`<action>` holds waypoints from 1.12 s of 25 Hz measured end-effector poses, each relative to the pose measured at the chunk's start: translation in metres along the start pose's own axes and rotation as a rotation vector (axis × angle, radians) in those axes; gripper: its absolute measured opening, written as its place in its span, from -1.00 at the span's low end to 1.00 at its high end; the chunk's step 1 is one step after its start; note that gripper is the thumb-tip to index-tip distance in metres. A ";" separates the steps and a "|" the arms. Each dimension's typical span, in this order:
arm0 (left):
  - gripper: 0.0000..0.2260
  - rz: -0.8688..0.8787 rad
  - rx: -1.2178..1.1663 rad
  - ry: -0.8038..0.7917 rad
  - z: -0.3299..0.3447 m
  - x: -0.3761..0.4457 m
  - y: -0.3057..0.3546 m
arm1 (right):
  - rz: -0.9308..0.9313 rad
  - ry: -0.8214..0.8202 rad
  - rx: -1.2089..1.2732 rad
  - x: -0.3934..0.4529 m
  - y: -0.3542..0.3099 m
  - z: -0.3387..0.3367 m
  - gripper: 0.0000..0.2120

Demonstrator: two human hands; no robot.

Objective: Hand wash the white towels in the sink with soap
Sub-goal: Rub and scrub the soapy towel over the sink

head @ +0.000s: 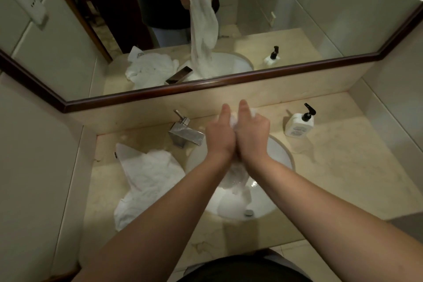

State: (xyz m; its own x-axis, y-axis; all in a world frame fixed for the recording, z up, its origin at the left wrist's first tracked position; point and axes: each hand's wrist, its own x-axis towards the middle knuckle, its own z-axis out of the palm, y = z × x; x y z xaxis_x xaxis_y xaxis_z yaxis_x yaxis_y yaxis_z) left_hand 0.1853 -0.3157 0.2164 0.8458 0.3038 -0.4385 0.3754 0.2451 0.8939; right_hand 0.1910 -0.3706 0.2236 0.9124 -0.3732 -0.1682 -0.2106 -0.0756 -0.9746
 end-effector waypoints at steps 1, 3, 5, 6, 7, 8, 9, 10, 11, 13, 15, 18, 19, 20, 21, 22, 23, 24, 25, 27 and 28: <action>-0.58 -0.055 -0.050 -0.003 -0.001 0.002 0.003 | -0.041 -0.061 -0.035 -0.008 0.003 0.001 -0.57; -0.58 -0.116 -0.058 -0.031 -0.001 0.003 0.000 | -0.066 -0.093 -0.065 -0.009 0.006 -0.002 -0.53; -0.56 -0.070 0.013 -0.099 0.004 0.002 -0.008 | -0.002 0.021 0.007 0.002 0.004 -0.008 -0.49; -0.55 -0.047 0.034 -0.100 0.005 0.003 -0.010 | 0.016 0.065 0.051 0.004 0.005 -0.008 -0.48; -0.56 -0.058 0.027 -0.069 0.006 0.005 -0.007 | 0.018 0.055 0.049 0.001 0.006 -0.007 -0.48; -0.58 -0.092 -0.007 -0.051 0.005 0.009 -0.006 | 0.011 0.007 0.000 -0.003 0.010 -0.005 -0.49; -0.61 -0.124 -0.042 -0.046 0.005 0.013 -0.007 | 0.005 -0.046 -0.048 -0.006 0.012 -0.004 -0.49; -0.64 -0.120 -0.036 -0.048 0.005 0.013 -0.008 | 0.001 -0.061 -0.071 -0.003 0.013 -0.004 -0.49; -0.65 -0.098 0.011 -0.060 0.006 0.012 -0.011 | 0.014 -0.028 -0.071 0.005 0.011 -0.005 -0.49; -0.57 -0.063 0.048 -0.074 0.007 0.009 -0.012 | 0.057 0.055 -0.024 0.012 0.011 -0.005 -0.49; -0.48 -0.099 -0.018 -0.056 0.005 0.014 -0.007 | 0.032 -0.001 -0.042 0.001 0.011 -0.002 -0.51; -0.63 -0.056 0.041 -0.051 0.004 0.013 -0.012 | 0.008 -0.008 -0.090 0.003 0.014 -0.003 -0.52; -0.66 -0.029 0.085 -0.061 0.006 0.009 -0.014 | 0.030 0.055 -0.066 0.008 0.012 -0.006 -0.52; -0.65 -0.030 0.082 -0.055 0.007 0.008 -0.016 | 0.049 0.098 -0.040 0.011 0.013 -0.006 -0.52; -0.60 -0.056 0.056 -0.054 0.007 0.009 -0.015 | 0.054 0.097 -0.035 0.009 0.013 -0.004 -0.52; -0.58 -0.106 0.004 -0.063 0.006 0.011 -0.013 | 0.046 0.046 -0.057 0.003 0.014 -0.003 -0.53; -0.58 -0.144 -0.041 -0.076 0.003 0.012 -0.010 | 0.032 -0.009 -0.079 -0.003 0.015 -0.002 -0.54; -0.63 -0.153 -0.048 -0.080 0.002 0.013 -0.009 | 0.015 -0.036 -0.082 -0.004 0.016 -0.001 -0.55; -0.70 -0.129 -0.035 -0.098 0.002 0.009 -0.007 | 0.007 -0.012 -0.073 0.002 0.015 -0.001 -0.55; -0.74 -0.061 0.009 -0.126 0.003 0.009 -0.008 | 0.028 0.068 -0.011 0.009 0.011 -0.002 -0.54; -0.68 -0.054 0.016 -0.123 0.002 0.012 -0.006 | 0.019 0.070 0.005 0.008 0.010 0.001 -0.53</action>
State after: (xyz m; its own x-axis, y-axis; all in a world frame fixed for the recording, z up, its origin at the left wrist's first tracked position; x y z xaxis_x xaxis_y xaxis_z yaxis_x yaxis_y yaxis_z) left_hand 0.1941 -0.3151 0.2054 0.8641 0.1753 -0.4718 0.4263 0.2433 0.8713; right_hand 0.1967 -0.3738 0.2124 0.8816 -0.4381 -0.1757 -0.2253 -0.0635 -0.9722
